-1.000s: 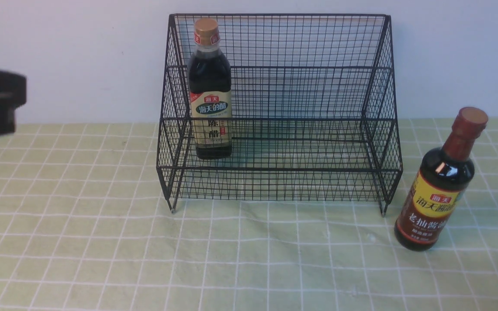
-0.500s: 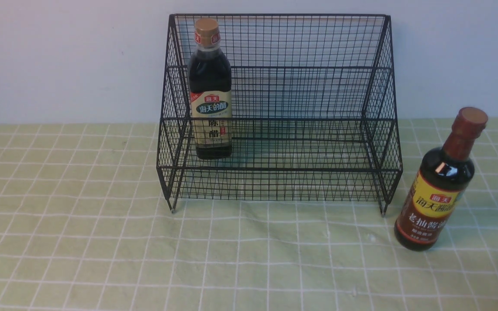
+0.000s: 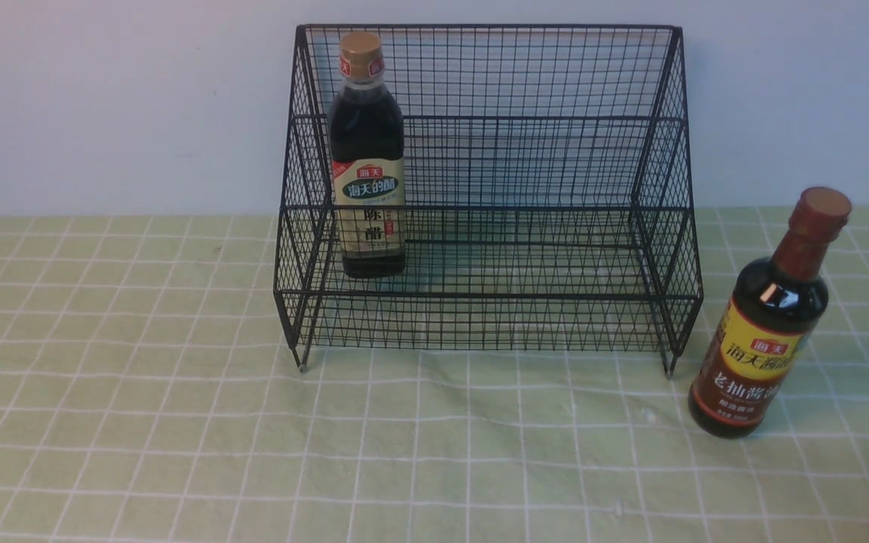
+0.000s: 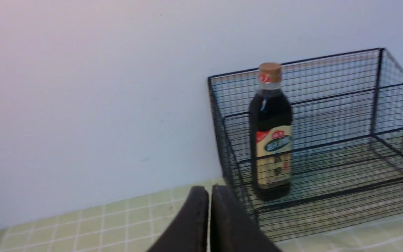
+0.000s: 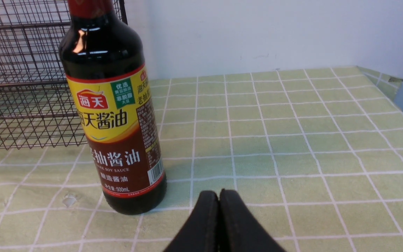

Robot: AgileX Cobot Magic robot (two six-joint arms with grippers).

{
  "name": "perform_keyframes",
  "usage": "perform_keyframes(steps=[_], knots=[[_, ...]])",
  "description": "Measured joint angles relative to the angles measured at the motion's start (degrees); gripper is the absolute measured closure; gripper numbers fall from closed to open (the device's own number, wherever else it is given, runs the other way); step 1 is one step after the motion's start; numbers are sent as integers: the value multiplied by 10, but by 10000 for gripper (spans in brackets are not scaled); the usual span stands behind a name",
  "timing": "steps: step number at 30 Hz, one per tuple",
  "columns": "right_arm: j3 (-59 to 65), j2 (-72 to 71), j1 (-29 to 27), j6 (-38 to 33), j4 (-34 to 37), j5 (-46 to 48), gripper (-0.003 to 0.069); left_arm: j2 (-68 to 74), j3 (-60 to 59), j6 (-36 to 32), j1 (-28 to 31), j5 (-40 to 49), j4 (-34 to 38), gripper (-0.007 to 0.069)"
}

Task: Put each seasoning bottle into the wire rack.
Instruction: Use the right arm to grab the condiment bottle closest to it

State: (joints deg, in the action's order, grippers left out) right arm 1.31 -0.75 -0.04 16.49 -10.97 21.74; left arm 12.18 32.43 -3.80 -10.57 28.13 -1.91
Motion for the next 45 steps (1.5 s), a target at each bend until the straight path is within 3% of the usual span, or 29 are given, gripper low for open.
perform_keyframes(steps=[6, 11, 45], knots=[[0, 0, 0, 0, 0, 0, 673, -119, -239, -22, 61, -89, 2, 631], [0, 0, 0, 0, 0, 0, 673, -128, -335, -21, 66, -90, 6, 631], [0, 0, 0, 4, -4, -7, 673, -128, -341, -21, 66, -68, 12, 631]])
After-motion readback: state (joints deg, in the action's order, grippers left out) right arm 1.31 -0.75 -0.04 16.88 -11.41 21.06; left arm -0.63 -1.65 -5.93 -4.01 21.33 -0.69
